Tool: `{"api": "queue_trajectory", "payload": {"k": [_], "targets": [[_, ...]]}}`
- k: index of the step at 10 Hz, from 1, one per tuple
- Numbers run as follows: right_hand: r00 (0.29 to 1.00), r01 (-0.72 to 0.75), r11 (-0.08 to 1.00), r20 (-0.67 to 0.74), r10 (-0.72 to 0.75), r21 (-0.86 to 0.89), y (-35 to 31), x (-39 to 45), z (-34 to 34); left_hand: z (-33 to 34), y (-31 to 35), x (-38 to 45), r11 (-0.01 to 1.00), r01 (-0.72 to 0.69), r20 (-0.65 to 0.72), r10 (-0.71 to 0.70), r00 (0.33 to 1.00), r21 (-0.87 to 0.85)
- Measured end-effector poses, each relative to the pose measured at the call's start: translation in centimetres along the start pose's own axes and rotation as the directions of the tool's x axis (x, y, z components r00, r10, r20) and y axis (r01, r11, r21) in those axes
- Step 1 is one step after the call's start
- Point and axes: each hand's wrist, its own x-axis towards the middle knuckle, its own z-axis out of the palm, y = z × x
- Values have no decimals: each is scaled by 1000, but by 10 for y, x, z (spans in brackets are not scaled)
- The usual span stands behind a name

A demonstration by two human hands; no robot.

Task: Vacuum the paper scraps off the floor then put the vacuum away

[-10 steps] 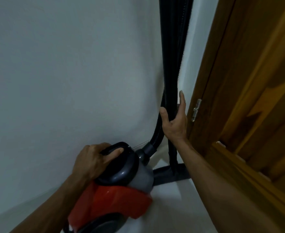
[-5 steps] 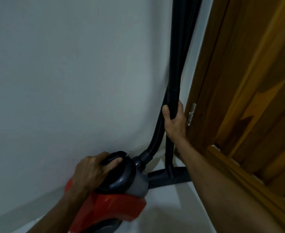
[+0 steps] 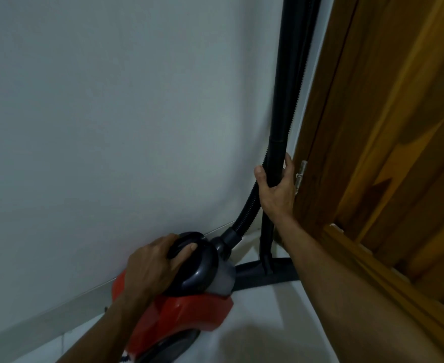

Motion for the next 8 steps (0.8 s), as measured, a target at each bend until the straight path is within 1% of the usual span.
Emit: {"api": "queue_trajectory", "payload": {"k": [2,3,4,5,6,7,8], "targets": [[1000,11,998,-13,-12,-59,2,-5,-5,-3,3,-2,1000,21,7,-21,1000,-3],[1000,3,998,-19,-4,-59,5,-5,-8,-6,5,-1,999,37,15,-37,999,18],[1000,5,998,-18,-6,-70,6,-6,-11,-7,6,2,998,44,35,-45,998,47],[999,25,996,-18,-26,-87,6,-6,-13,-9,8,10,996,81,64,-83,995,36],[999,28,994,-29,-31,-110,2,-6,-16,-18,15,27,998,62,74,-60,995,-19],[1000,-13,992,-27,10,-128,-18,-13,-29,-40,28,47,996,36,112,-27,993,-76],[996,-85,979,-44,78,-183,-44,-28,-48,-70,43,61,986,92,182,-66,981,-136]]}}
